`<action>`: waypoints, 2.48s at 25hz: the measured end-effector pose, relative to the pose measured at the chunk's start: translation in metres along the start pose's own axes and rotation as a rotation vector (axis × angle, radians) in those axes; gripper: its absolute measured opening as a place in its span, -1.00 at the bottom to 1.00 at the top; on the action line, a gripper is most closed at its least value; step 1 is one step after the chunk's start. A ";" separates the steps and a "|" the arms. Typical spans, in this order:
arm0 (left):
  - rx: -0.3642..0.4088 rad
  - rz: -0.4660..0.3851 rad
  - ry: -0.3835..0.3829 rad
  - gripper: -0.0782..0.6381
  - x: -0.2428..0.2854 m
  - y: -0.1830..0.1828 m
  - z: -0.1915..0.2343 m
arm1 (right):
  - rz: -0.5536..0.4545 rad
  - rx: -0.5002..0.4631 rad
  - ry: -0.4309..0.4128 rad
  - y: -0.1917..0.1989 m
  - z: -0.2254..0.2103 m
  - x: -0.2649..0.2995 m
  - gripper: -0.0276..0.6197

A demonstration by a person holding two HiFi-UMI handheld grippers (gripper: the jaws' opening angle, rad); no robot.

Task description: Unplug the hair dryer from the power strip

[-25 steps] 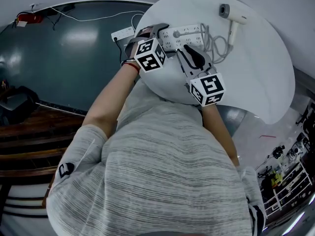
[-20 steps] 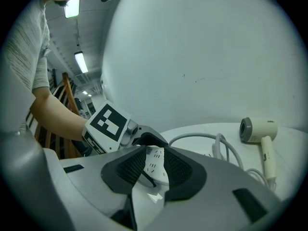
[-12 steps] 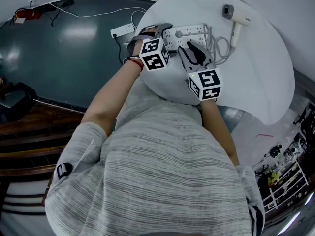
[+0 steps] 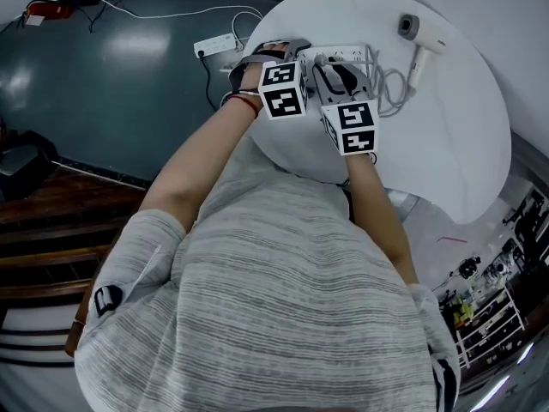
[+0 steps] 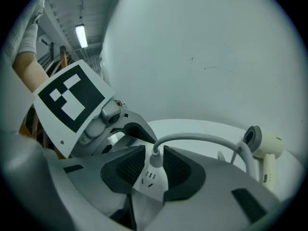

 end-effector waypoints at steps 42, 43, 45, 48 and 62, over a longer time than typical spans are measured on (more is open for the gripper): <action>-0.056 -0.018 0.025 0.54 0.004 -0.005 0.002 | 0.140 -0.034 0.065 -0.007 -0.006 0.006 -0.75; -0.055 -0.017 0.025 0.54 0.003 -0.005 0.001 | 0.141 -0.037 0.068 -0.006 -0.005 0.003 -0.75; -0.050 -0.011 0.028 0.54 0.003 -0.005 0.001 | 0.139 -0.039 0.072 -0.004 -0.003 0.000 -0.75; -0.049 -0.014 0.030 0.54 0.004 -0.005 0.001 | 0.142 -0.040 0.065 -0.006 -0.006 0.003 -0.75; -0.061 -0.027 0.023 0.54 0.004 -0.005 0.001 | 0.175 -0.022 0.069 -0.009 -0.007 0.006 -0.75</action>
Point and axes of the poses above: the fingertips, and each gripper's own axes: x forward along the fingers, z to its left, y out of its underside, the point moved 2 cm from there along -x, backward along the fingers, and after that the axes turned 1 degree about x, right-handed, at the moved point
